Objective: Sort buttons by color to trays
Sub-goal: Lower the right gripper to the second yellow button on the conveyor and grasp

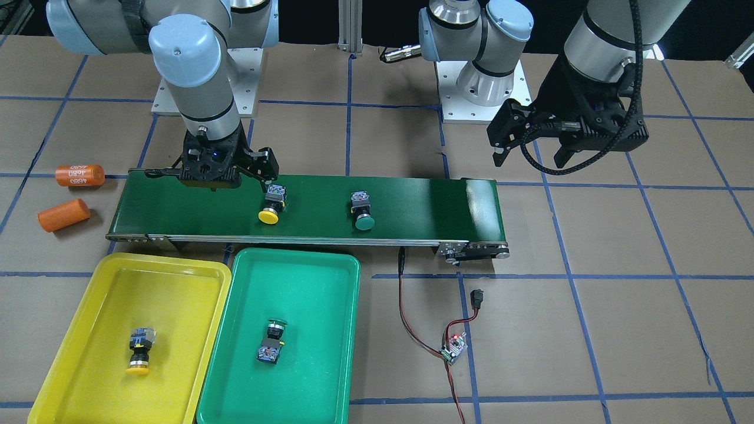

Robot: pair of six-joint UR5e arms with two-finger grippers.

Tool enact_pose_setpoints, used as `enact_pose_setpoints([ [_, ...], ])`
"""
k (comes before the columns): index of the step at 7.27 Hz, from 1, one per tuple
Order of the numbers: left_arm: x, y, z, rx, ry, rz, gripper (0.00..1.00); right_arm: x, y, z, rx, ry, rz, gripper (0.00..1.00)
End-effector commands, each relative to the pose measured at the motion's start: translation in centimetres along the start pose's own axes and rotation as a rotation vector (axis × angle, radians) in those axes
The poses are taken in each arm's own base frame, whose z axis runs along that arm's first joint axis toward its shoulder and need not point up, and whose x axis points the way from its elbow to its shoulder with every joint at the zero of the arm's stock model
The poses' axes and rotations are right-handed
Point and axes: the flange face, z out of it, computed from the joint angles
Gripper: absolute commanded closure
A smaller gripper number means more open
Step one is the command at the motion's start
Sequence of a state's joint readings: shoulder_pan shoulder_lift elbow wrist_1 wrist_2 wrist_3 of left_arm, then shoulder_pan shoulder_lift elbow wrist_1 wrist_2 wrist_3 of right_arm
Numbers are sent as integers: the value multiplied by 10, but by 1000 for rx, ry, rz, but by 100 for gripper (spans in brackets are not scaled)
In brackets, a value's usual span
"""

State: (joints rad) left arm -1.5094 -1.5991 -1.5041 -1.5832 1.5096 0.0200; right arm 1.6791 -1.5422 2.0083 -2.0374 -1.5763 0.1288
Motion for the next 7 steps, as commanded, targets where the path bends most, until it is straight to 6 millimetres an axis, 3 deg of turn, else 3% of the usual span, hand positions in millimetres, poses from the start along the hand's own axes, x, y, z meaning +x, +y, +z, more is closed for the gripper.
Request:
enact_pose_setpoints([
  [1,0,-1,1,2,0,0,0,-3,-16,47,-77,6,1,0],
  [5,-1,-2,0,5,0,0,0,-5,-20,59,-90,17,-15,1],
  [6,-1,-2,1,3,0,-1,0,-5,-20,59,-90,15,-17,13],
  [7,-1,-2,0,5,0,-1,0,-4,-21,58,-85,15,-9,68],
])
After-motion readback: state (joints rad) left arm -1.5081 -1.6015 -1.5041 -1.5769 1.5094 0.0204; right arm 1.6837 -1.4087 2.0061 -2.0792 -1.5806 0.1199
